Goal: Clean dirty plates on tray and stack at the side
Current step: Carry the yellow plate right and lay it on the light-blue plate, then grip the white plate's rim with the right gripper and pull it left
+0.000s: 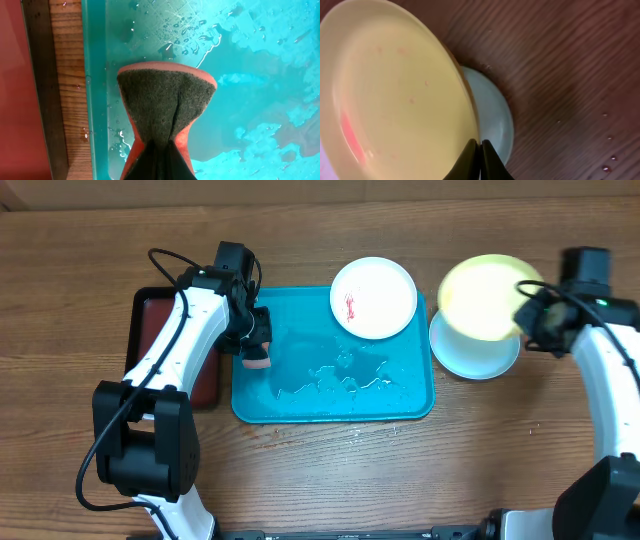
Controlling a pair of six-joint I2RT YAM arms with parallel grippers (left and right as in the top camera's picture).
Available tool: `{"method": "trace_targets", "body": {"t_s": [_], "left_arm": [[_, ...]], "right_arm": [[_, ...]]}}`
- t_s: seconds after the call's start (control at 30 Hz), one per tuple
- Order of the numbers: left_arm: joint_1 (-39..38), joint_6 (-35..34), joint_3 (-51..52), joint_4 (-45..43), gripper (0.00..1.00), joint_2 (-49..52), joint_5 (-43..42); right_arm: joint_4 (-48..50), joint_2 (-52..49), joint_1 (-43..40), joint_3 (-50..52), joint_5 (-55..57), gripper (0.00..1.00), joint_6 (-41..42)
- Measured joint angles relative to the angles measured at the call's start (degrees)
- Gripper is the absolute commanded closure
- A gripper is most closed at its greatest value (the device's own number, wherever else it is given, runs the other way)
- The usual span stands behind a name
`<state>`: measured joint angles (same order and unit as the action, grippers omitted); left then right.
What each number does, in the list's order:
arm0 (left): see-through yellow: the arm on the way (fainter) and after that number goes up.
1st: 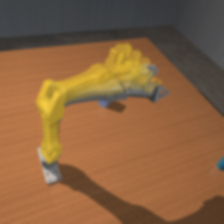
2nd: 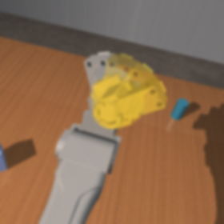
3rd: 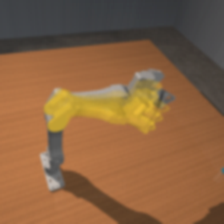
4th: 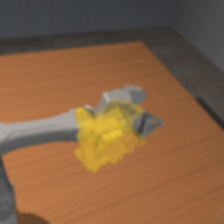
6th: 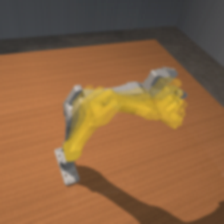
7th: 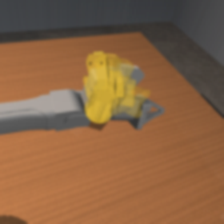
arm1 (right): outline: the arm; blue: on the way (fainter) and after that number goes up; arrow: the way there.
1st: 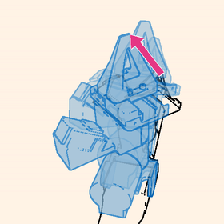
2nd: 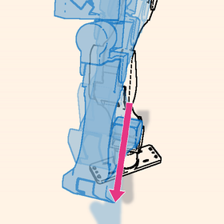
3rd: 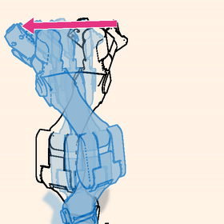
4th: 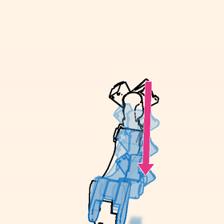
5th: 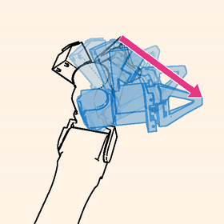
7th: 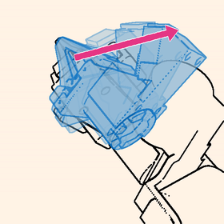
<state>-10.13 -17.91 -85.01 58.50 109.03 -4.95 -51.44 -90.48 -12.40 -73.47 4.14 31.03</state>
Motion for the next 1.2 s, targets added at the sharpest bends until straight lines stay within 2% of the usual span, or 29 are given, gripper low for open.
{"method": "trace_targets", "body": {"t_s": [0.17,0.4,0.43,0.5,0.53,0.57,0.63,0.73,0.83,0.93,1.1,1.2], "left_arm": [[0.0,0.0,0.0,0.0,0.96,0.0,0.0],[0.0,0.0,0.0,-0.1,0.96,0.0,-0.1],[0.0,0.0,0.0,-0.1,0.96,0.0,-0.2],[0.0,0.0,0.0,-0.1,0.96,0.0,-0.4],[0.0,0.0,0.0,0.0,0.96,0.0,-0.4],[0.0,0.0,0.0,0.0,0.96,0.0,-0.4],[0.0,0.0,0.0,0.0,0.96,0.0,-0.4],[0.0,0.0,0.0,0.0,0.96,0.0,-0.8],[0.0,0.0,0.0,0.0,0.96,0.0,-1.1],[0.0,0.0,0.0,0.0,0.96,0.0,-1.1],[0.0,0.0,0.0,0.0,0.96,0.0,-1.1],[0.0,0.0,0.0,0.0,0.96,0.0,-1.1]], "right_arm": [[4.5,0.0,-4.6,7.1,-0.7,0.96,0.0],[12.2,0.0,-4.3,16.3,-2.3,0.95,0.0],[13.6,0.0,-4.1,17.5,-2.6,0.85,0.0],[15.4,0.0,-3.4,19.4,-3.0,0.51,0.2],[15.7,0.0,-3.0,19.9,-3.2,0.42,0.1],[15.9,0.0,-2.6,20.2,-3.6,0.36,0.1],[16.1,0.0,-2.1,20.3,-4.1,0.30,-0.1],[16.1,0.0,-1.7,20.2,-6.6,0.30,-1.3],[14.8,0.0,-1.4,18.9,-11.3,0.38,-2.9],[14.6,0.0,0.0,15.7,-15.7,0.40,-4.1],[16.5,0.0,6.2,13.2,-19.3,0.40,-4.4],[17.3,0.0,11.1,13.2,-19.1,0.46,-3.8]]}}
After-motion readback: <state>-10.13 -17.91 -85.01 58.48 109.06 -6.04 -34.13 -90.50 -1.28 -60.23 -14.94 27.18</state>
